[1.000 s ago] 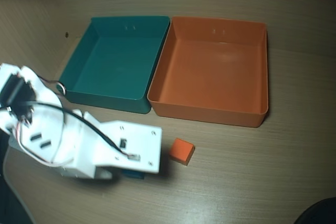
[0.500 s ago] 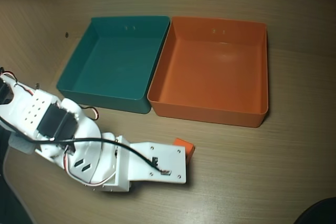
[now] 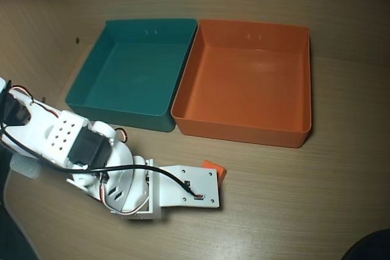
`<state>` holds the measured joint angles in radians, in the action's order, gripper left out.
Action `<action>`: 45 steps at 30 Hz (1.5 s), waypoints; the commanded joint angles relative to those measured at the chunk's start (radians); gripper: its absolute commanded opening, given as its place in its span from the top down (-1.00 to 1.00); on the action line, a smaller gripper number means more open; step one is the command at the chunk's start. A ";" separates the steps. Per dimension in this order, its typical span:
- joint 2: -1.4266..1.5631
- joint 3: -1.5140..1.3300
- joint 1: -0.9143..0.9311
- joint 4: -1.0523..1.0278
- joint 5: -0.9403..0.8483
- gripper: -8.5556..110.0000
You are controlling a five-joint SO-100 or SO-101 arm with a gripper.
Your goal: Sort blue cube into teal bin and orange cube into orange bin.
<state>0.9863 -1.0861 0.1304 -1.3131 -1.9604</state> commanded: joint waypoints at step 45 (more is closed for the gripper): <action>0.692 0.055 -0.347 -0.006 0.014 0.95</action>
<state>1.5125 -1.0017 -0.1488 -1.3177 -1.9528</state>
